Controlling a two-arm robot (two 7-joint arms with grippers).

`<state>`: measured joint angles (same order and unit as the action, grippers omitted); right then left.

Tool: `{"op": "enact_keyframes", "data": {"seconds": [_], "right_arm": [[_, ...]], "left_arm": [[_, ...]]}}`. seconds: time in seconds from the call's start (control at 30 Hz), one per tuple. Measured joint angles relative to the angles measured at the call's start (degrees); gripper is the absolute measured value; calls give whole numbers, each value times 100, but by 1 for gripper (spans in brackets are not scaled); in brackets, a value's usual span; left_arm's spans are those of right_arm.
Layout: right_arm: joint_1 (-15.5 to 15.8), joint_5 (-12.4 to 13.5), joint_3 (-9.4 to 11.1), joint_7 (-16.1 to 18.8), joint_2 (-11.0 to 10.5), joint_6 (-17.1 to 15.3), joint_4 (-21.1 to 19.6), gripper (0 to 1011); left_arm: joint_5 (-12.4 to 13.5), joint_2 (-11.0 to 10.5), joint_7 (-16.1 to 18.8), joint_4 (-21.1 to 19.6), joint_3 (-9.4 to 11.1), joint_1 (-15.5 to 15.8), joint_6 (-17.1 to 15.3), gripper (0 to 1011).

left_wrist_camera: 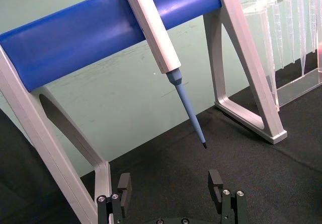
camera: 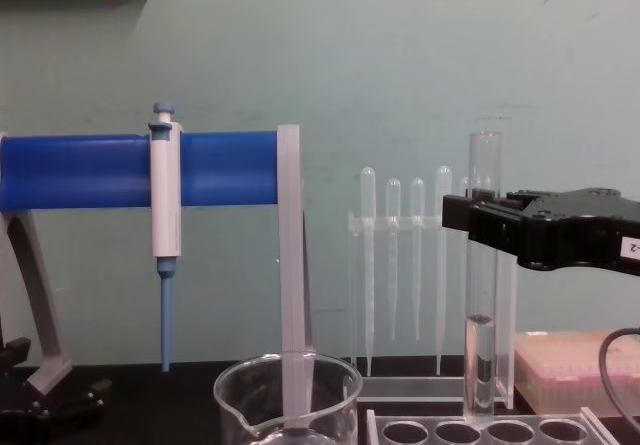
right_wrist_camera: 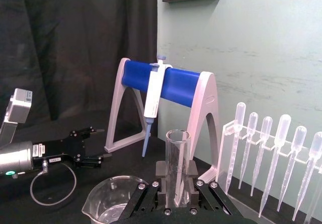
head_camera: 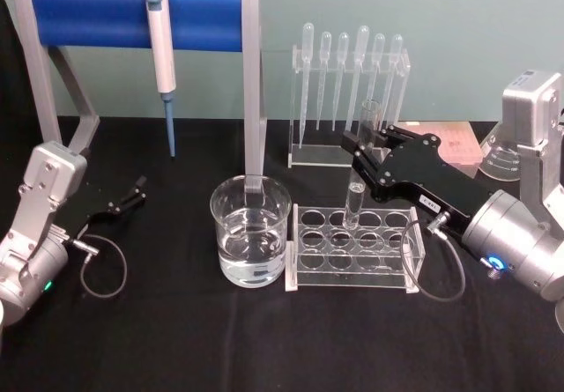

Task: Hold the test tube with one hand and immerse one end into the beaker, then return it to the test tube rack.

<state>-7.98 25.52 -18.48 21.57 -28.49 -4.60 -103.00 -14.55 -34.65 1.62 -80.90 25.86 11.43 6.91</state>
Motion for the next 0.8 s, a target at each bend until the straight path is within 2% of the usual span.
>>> {"op": "enact_keyframes", "data": {"seconds": [0.4,0.6,0.73,0.8], "right_arm": [[9,0,11,-7,0,0,-18,238],[52,0,57,-53,23,8,-221,238],[-111,-4,-49,4,124,7,-249,238],[-275,-6,-168,73,209,4,-183,238]], "left_arm": [[0,0,0,0,0,0,0,1000],[0,0,0,0,0,0,0,1000],[0,0,0,0,0,0,0,1000],[0,0,0,0,0,0,0,1000]]}}
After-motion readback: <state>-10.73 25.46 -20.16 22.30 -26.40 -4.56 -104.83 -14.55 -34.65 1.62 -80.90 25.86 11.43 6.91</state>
